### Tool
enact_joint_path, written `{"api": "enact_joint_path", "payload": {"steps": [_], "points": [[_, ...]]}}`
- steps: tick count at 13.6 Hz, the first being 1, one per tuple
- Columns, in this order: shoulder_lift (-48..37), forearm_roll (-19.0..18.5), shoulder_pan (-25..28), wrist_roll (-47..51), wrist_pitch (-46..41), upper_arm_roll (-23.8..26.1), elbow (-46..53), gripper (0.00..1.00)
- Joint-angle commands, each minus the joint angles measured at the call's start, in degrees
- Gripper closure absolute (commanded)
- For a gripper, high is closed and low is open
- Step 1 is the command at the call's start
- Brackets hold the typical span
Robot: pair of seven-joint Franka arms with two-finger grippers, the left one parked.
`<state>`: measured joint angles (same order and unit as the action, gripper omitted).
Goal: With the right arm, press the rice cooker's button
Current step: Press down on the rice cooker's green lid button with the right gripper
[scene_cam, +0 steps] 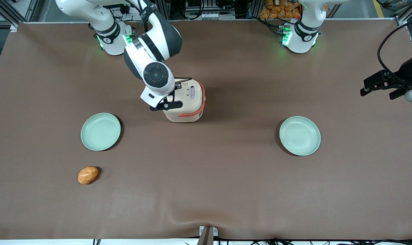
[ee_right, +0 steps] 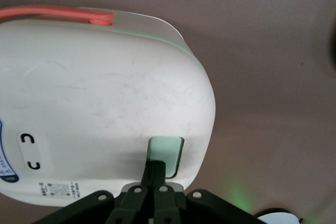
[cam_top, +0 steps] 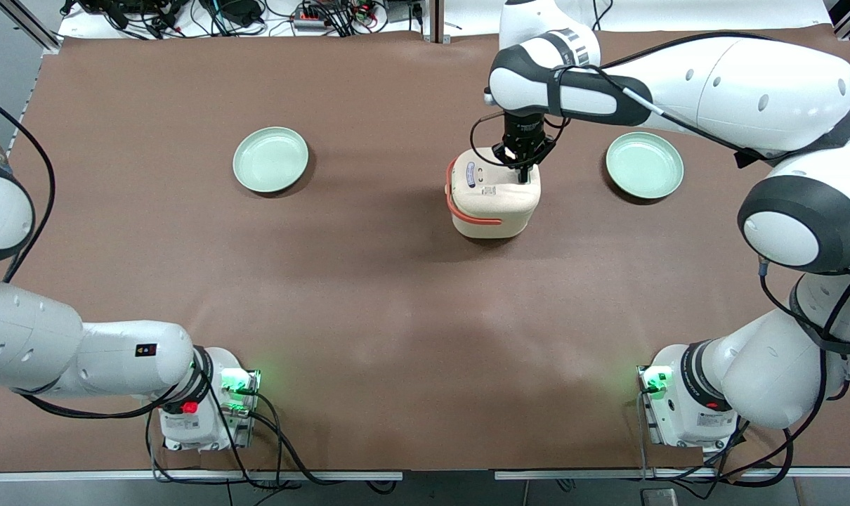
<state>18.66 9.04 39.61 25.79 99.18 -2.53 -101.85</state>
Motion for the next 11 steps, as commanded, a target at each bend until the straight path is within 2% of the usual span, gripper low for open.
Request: {"api": "enact_joint_path", "payload": {"steps": [1, 6, 11], "points": [[1.5, 0.2, -0.2, 0.7, 2.2, 0.0, -0.9, 1.0], [0.9, 0.3, -0.8, 1.1, 1.4, -0.2, -0.4, 1.0], [-4.2, 1.0, -1.4, 2.2, -5.3, -0.3, 2.9, 1.0]]}}
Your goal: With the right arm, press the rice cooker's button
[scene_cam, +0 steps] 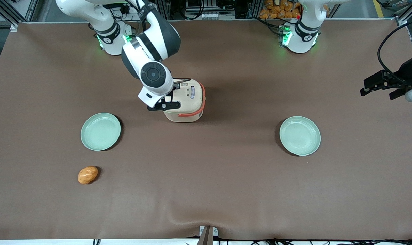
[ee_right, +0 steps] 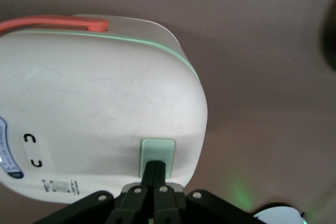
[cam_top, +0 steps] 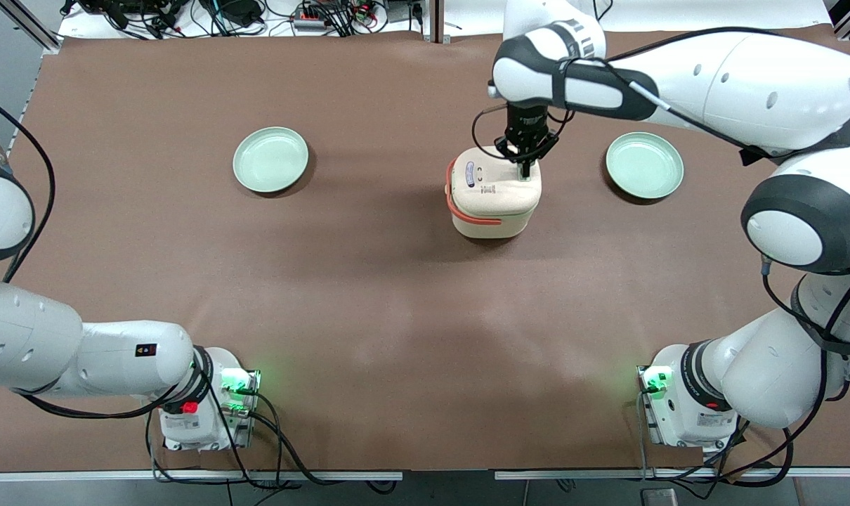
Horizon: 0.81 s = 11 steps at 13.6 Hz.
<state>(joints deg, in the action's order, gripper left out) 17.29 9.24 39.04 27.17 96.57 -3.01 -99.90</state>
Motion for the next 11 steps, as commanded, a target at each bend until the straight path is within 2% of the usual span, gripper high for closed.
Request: {"api": "enact_joint_path", "payload": {"steps": [1, 4, 6, 8, 9, 10, 11], "points": [[-3.9, 1.0, -1.3, 1.1, -3.8, 0.2, 1.6, 1.0], [-6.6, 1.0, -4.3, 1.9, -6.6, 0.2, 4.4, 1.0], [-7.9, 1.0, -9.1, 0.4, -7.2, 0.3, 4.6, 1.0], [-9.2, 1.0, -14.5, -6.0, -7.6, 0.2, 4.4, 1.0], [-9.5, 0.9, -17.9, -9.7, -7.5, 0.2, 4.4, 0.91], [-10.0, 0.8, -21.2, -12.3, -6.9, 0.2, 4.4, 0.49], [-10.2, 0.5, -24.1, -14.1, -6.1, 0.3, 4.5, 0.0]]}}
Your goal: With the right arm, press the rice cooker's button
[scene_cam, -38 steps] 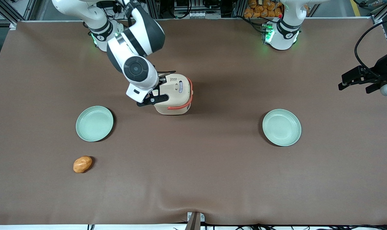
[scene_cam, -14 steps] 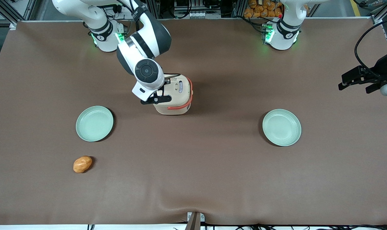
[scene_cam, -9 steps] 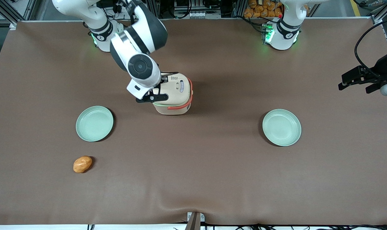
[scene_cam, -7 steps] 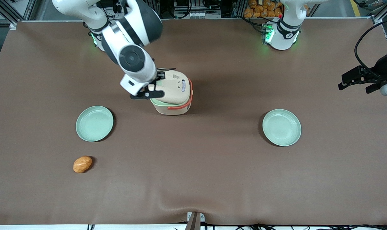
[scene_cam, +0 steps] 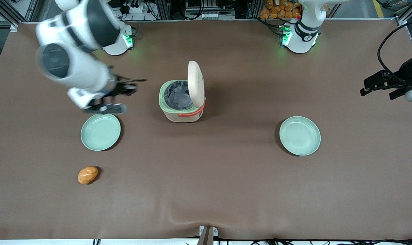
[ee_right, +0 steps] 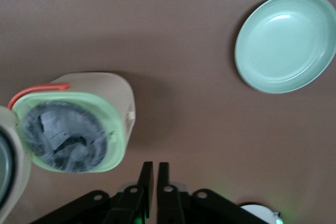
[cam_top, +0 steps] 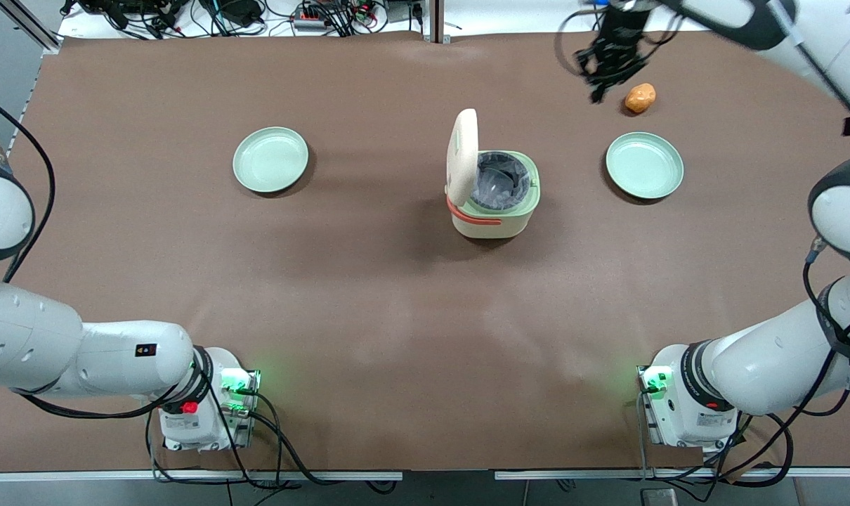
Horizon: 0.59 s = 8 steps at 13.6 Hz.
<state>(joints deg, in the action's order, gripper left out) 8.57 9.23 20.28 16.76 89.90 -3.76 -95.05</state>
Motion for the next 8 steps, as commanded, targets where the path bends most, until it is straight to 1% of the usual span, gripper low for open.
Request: {"api": "enact_joint_path", "payload": {"steps": [1, 2, 5, 8], "points": [[-1.8, 0.2, -7.4, -5.5, 1.2, 1.0, -0.2, 0.0], [-2.4, -0.4, -8.9, -7.7, 1.6, 1.0, -0.3, 0.0], [-5.4, -4.8, -13.1, -13.6, 2.7, 1.0, -0.7, 0.0], [-9.0, -5.1, -18.9, -18.8, 2.7, 1.1, -0.7, 0.0]]}}
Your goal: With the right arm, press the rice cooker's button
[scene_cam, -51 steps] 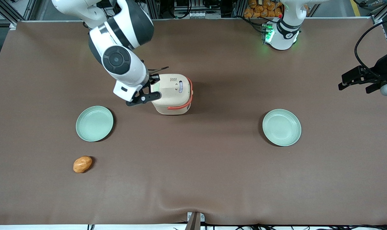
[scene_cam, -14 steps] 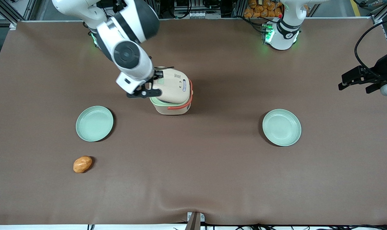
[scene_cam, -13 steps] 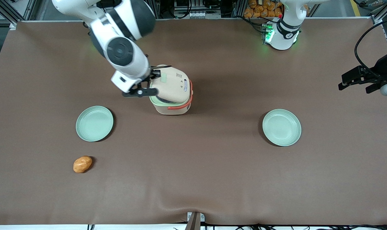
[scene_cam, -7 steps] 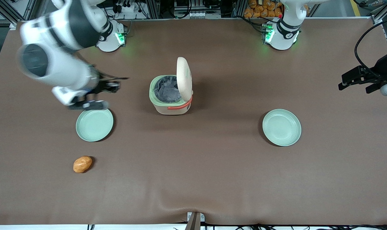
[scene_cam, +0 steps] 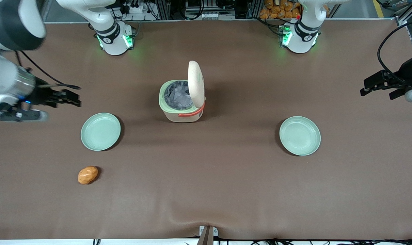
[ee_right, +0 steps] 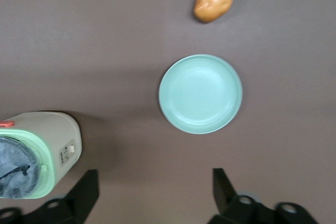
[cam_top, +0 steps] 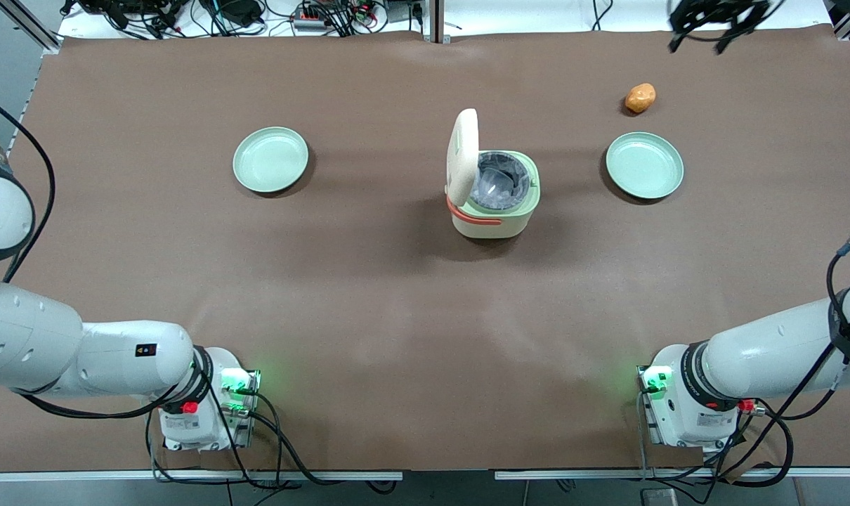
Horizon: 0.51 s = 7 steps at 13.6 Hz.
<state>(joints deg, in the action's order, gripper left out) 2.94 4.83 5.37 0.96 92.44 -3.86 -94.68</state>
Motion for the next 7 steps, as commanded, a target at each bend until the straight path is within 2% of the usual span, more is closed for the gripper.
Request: {"api": "enact_joint_path", "payload": {"steps": [1, 3, 7], "points": [[-4.3, -0.7, -6.2, -4.7, 0.2, 1.7, -1.0, 0.0], [-5.9, -0.9, -6.5, -8.8, -0.2, 0.6, -0.8, 0.0], [-5.9, -0.9, -6.4, -8.4, -2.3, -1.4, 3.0, 0.0]]}}
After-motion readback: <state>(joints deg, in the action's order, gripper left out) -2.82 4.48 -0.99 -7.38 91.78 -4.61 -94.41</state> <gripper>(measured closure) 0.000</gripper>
